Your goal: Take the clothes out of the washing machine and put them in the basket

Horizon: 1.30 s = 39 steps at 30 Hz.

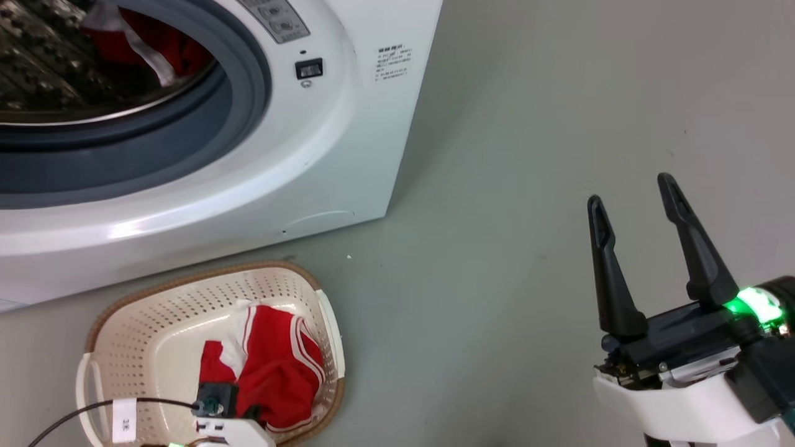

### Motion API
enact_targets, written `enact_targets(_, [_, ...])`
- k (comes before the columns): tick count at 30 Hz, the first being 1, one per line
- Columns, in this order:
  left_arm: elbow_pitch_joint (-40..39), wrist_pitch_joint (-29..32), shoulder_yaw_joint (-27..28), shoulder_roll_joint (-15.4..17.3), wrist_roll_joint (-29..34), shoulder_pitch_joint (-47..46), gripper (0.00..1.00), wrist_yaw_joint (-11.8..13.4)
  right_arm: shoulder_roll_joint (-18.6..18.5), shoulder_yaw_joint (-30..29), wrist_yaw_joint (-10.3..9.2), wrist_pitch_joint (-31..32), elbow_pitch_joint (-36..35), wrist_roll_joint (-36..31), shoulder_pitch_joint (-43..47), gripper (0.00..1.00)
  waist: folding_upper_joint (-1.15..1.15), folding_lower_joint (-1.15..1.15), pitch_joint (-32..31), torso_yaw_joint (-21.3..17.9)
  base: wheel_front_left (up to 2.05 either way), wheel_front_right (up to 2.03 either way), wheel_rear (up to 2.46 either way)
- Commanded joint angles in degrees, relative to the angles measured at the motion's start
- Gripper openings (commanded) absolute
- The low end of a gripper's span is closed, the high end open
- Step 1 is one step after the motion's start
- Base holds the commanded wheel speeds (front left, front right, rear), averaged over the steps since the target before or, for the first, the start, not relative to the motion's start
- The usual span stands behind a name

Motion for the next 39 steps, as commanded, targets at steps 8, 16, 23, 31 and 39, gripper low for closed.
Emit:
enact_targets(8, [4.1,2.6,0.8,0.5,-1.3,-5.2,0.00,0.8,0.0,-0.3,-0.02,-0.2,-1.1,1.2,-3.3,1.00,0.00,-0.01,6.6,-1.2,0.00,0.00,0.00])
enact_targets(16, [4.9,2.4,1.1,1.7,-1.6,-8.9,0.00,1.8,0.0,-0.9,-0.02,-0.2,-1.5,1.9,-5.0,1.00,0.00,-0.01,10.6,-1.2,0.00,0.00,0.00])
enact_targets(23, [5.2,1.7,0.4,1.9,-1.0,-9.6,1.00,2.7,0.0,-0.8,-0.02,-0.2,-0.7,1.9,-5.1,1.00,0.00,-0.01,10.1,-0.9,0.00,0.00,0.00])
enact_targets(31, [3.4,-0.1,1.5,1.7,-1.2,-7.6,1.00,4.1,0.0,-1.1,-0.02,-0.1,0.2,1.2,-3.0,1.00,0.00,-0.01,6.0,0.3,0.00,0.00,0.00])
enact_targets(39, [-10.4,-0.2,6.7,2.9,3.4,-1.3,1.00,7.4,0.0,-1.4,-0.02,-0.1,1.5,0.4,0.0,1.00,0.00,-0.01,-0.7,2.9,0.00,0.00,0.00])
